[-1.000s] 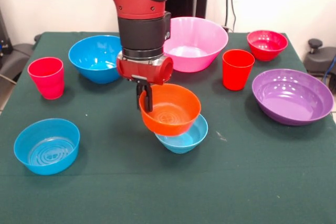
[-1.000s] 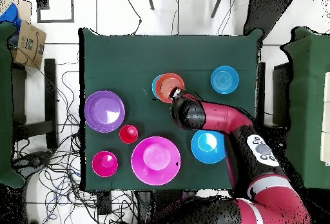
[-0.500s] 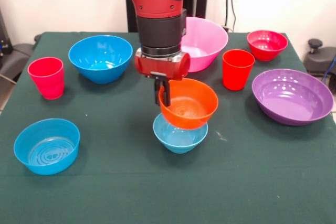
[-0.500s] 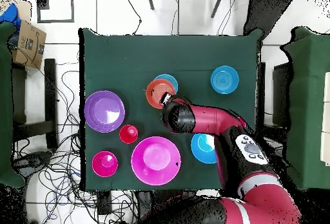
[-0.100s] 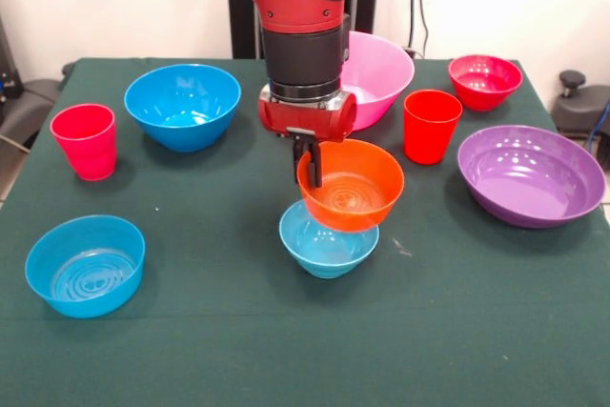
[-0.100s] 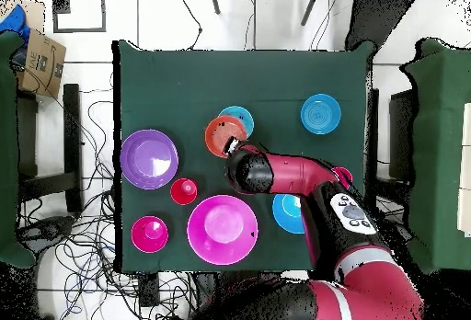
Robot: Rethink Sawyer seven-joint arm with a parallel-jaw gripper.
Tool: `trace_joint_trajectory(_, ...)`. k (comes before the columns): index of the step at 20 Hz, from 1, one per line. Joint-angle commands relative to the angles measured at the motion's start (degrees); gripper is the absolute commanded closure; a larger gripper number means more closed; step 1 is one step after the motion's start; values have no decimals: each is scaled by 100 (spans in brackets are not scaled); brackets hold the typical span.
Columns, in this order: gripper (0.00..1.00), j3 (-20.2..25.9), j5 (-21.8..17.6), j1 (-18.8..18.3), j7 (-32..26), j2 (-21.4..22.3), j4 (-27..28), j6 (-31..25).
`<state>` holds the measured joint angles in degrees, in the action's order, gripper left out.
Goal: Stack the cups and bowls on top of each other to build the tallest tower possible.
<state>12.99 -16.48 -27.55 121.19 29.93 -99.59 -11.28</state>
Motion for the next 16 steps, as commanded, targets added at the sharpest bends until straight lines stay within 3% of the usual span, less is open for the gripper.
trace_joint_trajectory(1, 100, 196, -73, -41, 313, -214, 30, 92)
trace_joint_trajectory(16, 100, 446, 108, -259, 120, -205, 322, -388)
